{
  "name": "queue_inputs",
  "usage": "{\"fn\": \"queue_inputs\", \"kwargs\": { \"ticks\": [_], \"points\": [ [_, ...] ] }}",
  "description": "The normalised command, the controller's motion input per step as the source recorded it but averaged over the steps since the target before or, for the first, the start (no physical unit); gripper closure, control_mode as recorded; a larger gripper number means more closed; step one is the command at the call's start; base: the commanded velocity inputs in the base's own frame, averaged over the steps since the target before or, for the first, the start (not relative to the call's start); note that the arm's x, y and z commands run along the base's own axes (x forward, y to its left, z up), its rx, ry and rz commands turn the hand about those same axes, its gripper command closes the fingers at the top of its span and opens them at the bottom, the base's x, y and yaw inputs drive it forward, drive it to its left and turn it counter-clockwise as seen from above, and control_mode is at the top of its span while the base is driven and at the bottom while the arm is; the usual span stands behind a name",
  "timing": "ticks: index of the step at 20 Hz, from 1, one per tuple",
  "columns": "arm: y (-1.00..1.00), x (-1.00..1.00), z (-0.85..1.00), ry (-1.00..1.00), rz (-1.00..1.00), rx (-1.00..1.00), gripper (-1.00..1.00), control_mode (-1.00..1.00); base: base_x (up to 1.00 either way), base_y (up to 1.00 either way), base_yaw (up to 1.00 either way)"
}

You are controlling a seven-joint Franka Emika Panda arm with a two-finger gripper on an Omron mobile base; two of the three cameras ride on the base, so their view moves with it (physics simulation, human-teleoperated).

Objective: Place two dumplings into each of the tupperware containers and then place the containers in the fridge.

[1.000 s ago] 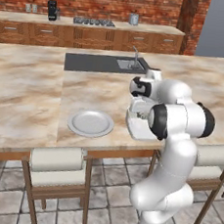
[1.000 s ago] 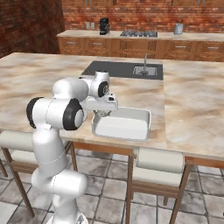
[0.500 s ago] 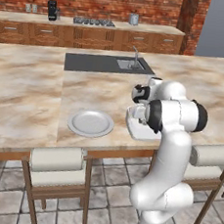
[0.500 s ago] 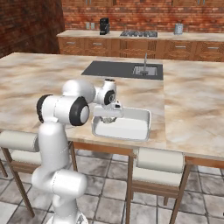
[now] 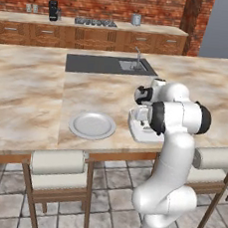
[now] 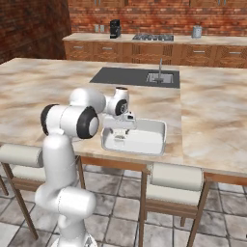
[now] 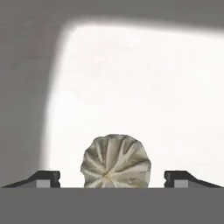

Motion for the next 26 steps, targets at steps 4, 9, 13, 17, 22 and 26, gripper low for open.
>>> {"fn": "queue_inputs", "kwargs": {
  "ticks": [4, 9, 13, 17, 22, 26],
  "points": [
    [0.0, -0.05, 0.62, 0.04, 0.0, 0.0, -1.0, -1.0, 0.0, 0.0, 0.0],
    [0.23, -0.61, 0.92, 0.09, 0.0, 0.0, -1.0, -1.0, 0.0, 0.0, 0.0],
    [0.18, -1.0, 0.64, 0.04, -0.01, 0.01, -1.0, -1.0, 0.0, 0.0, 0.0],
    [0.54, -1.0, 0.55, -0.03, -0.09, 0.0, -1.0, -1.0, 0.0, 0.0, 0.0],
    [0.14, -1.0, 0.16, -0.28, -0.21, -0.02, -1.0, -1.0, 0.0, 0.0, 0.0],
    [0.36, -0.79, -0.01, -0.43, -0.19, -0.12, -1.0, -1.0, 0.0, 0.0, 0.0]
  ]
}}
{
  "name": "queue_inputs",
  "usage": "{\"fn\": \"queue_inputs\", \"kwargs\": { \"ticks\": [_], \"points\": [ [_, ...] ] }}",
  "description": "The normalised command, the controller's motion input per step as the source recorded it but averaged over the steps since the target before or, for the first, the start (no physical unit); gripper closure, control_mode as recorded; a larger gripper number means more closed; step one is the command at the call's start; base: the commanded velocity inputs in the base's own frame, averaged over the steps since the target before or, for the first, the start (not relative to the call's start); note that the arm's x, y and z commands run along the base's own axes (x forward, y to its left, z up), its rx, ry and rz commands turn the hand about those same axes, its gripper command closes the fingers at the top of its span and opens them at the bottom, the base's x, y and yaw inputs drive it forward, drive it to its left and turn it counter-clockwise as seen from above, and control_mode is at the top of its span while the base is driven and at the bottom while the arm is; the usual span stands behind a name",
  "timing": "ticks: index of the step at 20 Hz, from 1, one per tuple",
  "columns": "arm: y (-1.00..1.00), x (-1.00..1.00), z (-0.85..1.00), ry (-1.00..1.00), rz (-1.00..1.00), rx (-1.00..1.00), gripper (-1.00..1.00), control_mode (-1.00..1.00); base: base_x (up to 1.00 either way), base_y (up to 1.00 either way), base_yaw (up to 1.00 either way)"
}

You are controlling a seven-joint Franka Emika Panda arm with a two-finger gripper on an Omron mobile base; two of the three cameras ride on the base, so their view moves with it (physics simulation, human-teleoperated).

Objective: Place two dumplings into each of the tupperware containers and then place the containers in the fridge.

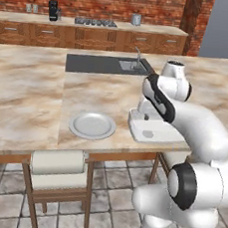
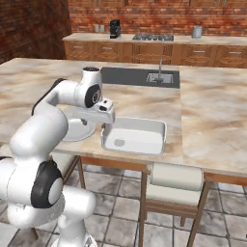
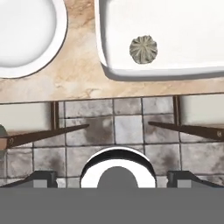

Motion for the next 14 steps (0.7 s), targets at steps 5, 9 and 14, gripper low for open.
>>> {"fn": "queue_inputs", "kwargs": {
  "ticks": [5, 9, 14],
  "points": [
    [0.06, -0.55, 0.37, 0.04, -0.06, -0.07, -1.0, -1.0, 0.0, 0.0, 0.0],
    [0.03, -0.13, 0.47, 0.1, 0.0, -0.03, -1.0, -1.0, 0.0, 0.0, 0.0],
    [0.01, -0.24, 0.37, 0.06, 0.0, -0.01, -1.0, -1.0, 0.0, 0.0, 0.0]
  ]
}}
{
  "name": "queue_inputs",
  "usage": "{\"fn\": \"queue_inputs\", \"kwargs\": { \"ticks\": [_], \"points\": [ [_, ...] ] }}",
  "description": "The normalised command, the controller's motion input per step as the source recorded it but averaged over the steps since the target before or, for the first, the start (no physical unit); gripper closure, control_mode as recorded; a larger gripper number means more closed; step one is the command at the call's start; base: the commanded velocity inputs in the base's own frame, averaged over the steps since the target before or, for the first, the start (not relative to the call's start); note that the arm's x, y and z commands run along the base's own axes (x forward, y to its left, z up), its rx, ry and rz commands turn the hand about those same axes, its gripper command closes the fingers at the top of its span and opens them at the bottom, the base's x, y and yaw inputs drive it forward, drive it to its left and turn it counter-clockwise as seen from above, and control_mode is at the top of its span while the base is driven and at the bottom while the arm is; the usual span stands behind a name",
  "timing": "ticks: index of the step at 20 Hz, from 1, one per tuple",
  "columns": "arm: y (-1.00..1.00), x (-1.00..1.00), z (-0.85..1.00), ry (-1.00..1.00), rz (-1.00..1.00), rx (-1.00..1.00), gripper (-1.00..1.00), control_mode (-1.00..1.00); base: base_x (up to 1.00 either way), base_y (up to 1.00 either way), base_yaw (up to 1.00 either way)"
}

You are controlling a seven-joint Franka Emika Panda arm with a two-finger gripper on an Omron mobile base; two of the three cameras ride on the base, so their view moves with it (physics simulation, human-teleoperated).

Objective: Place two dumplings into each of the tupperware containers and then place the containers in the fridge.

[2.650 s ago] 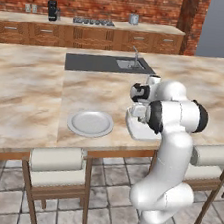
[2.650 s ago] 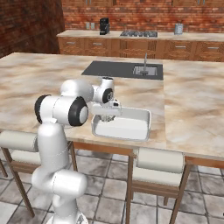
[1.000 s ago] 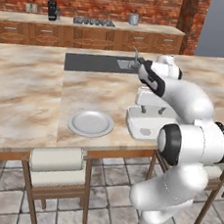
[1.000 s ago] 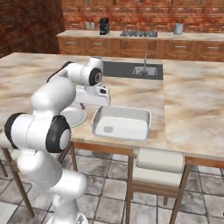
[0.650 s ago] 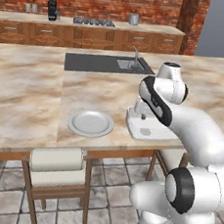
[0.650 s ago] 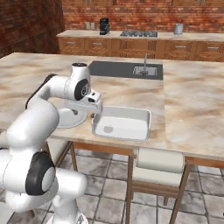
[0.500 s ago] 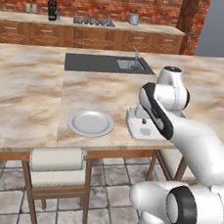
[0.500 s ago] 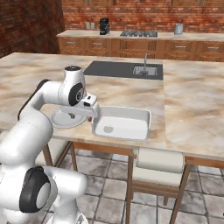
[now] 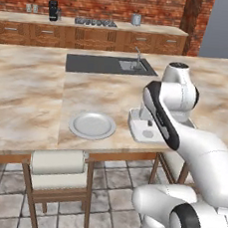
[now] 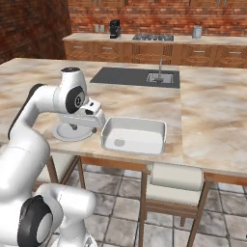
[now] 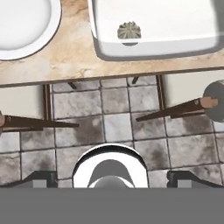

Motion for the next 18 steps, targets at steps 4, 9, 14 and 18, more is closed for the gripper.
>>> {"fn": "queue_inputs", "kwargs": {
  "ticks": [4, 9, 14, 18],
  "points": [
    [0.0, -0.32, 0.21, 0.06, 0.0, 0.0, -1.0, -1.0, 0.0, 0.0, 0.0],
    [0.0, -0.34, 0.05, 0.0, 0.0, 0.0, -1.0, 1.0, -0.35, 0.0, 0.0],
    [0.0, 0.0, 0.0, 0.0, 0.0, 0.0, -1.0, 1.0, -0.95, 0.73, 0.0],
    [0.0, 0.0, 0.0, 0.0, 0.0, 0.0, -1.0, 1.0, -0.23, 1.0, 0.0]
  ]
}}
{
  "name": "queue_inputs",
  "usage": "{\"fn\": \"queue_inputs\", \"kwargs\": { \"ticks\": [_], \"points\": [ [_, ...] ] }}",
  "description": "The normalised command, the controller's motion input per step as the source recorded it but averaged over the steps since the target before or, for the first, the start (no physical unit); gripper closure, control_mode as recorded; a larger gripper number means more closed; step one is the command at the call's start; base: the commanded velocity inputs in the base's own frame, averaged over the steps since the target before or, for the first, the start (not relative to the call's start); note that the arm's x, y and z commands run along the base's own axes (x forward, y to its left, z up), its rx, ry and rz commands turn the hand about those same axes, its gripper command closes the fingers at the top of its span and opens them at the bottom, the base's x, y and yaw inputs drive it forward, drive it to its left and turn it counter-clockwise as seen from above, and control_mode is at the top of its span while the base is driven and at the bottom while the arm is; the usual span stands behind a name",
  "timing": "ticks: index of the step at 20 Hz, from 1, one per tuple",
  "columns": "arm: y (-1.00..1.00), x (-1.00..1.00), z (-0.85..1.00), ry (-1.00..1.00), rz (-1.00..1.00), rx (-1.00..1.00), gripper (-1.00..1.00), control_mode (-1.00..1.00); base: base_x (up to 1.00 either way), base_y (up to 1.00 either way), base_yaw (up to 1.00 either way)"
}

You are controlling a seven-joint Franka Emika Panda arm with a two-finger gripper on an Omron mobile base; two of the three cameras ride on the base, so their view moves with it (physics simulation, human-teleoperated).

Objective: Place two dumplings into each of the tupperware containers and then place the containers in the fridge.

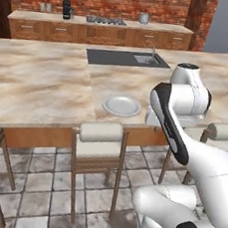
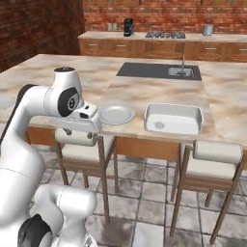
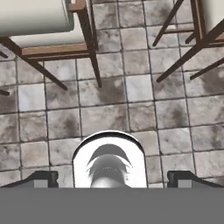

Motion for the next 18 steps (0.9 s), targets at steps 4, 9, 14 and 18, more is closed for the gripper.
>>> {"fn": "queue_inputs", "kwargs": {
  "ticks": [4, 9, 14, 18],
  "points": [
    [0.0, 0.0, 0.0, 0.0, 0.0, 0.0, -1.0, 1.0, 0.0, 1.0, 0.0],
    [0.0, 0.0, 0.0, 0.0, 0.0, 0.0, -1.0, 1.0, 0.0, 1.0, 0.0],
    [0.0, 0.0, 0.0, 0.0, 0.0, 0.0, -1.0, 1.0, 0.13, 1.0, 0.0],
    [0.0, 0.0, 0.0, 0.0, 0.0, 0.0, -1.0, 1.0, 0.28, 1.0, -0.02]
  ]
}}
